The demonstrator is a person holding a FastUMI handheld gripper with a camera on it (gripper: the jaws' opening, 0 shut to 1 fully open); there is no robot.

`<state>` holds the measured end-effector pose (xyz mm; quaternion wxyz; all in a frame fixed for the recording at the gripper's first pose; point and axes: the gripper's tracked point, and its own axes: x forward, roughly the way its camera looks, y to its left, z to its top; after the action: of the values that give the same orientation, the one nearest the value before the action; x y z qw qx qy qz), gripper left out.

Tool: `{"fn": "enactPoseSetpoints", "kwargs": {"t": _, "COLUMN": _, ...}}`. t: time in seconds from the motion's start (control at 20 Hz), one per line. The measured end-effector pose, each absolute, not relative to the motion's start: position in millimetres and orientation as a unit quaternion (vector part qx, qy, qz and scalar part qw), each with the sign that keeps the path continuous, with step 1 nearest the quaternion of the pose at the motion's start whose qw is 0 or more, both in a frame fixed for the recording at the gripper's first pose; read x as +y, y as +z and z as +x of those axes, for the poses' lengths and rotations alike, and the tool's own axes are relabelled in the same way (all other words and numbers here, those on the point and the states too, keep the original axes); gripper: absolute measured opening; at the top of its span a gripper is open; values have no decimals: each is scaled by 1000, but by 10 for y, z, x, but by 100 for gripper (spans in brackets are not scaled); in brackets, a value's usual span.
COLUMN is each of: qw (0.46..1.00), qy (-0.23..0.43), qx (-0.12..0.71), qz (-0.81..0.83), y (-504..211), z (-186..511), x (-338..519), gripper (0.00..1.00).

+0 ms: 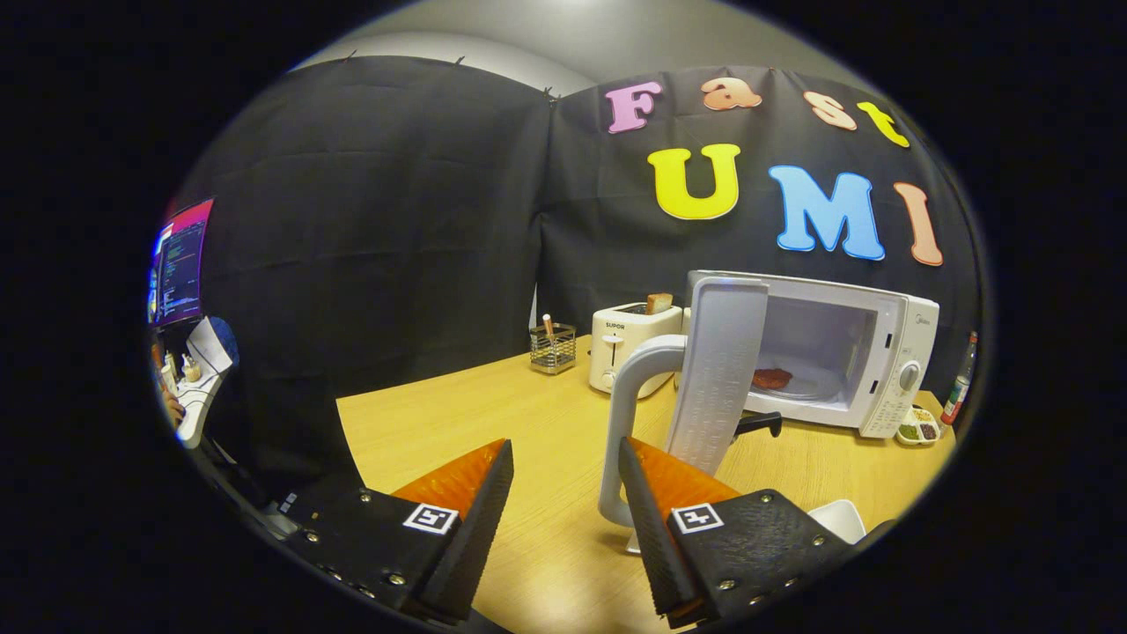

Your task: Open the microwave, put the food inside, and close the microwave door.

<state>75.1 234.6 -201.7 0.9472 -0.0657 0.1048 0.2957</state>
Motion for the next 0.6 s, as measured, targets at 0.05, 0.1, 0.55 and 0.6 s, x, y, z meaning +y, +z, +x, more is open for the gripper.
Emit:
{"fn": "enactPoseSetpoints", "kwargs": {"t": 0.05, "qw": 947, "qy": 299, "qx": 102, "qz": -65, "y": -2003, "z": 719, "x": 2354, "gripper": 74}}
{"fn": "enactPoseSetpoints", "kwargs": {"t": 0.1, "qw": 944, "qy": 308, "qx": 102, "qz": -59, "y": -2016, "z": 659, "x": 2415, "gripper": 74}}
{"fn": "enactPoseSetpoints", "kwargs": {"t": 0.55, "qw": 941, "qy": 316, "qx": 103, "qz": -61, "y": -2012, "z": 777, "x": 2538, "gripper": 70}}
{"fn": "enactPoseSetpoints", "kwargs": {"t": 0.6, "qw": 940, "qy": 320, "qx": 108, "qz": -56, "y": -2026, "z": 802, "x": 2523, "gripper": 66}}
